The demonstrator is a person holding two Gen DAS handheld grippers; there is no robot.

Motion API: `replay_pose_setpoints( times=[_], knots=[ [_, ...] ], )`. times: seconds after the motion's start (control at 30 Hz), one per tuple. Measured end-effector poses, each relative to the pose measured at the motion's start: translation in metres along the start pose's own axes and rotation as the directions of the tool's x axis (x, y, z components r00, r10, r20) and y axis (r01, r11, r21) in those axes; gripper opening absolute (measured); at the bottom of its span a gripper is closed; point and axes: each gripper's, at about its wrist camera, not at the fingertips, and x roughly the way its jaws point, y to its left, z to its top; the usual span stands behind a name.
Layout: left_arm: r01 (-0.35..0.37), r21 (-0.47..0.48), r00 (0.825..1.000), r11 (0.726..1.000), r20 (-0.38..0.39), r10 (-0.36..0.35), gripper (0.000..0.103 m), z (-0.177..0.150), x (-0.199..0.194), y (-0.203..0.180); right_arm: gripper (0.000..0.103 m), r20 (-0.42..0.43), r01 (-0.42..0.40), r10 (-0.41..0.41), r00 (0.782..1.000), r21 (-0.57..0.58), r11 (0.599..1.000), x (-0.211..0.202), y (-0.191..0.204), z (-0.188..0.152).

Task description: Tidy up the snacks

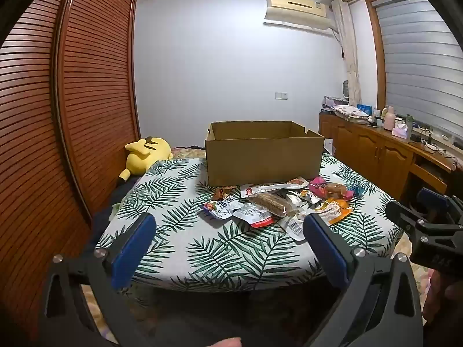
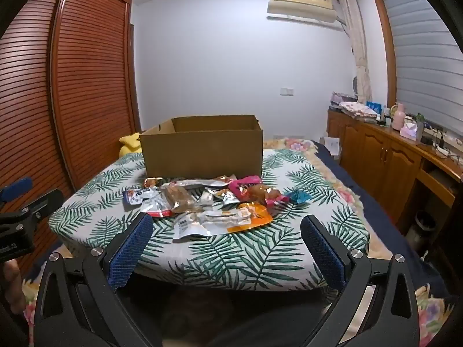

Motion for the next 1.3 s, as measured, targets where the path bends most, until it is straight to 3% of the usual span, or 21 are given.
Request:
replay_pose_setpoints(
  times=[1.3],
  knots=[
    [0.001, 0.005, 1.0, 1.0, 0.012, -0.001, 0.103, 0.003, -0.006, 0.0, 0.103, -0.006, 0.009, -0.009, 1.0, -0.009, 1.0, 0.0, 0.001, -0.003]
  ],
)
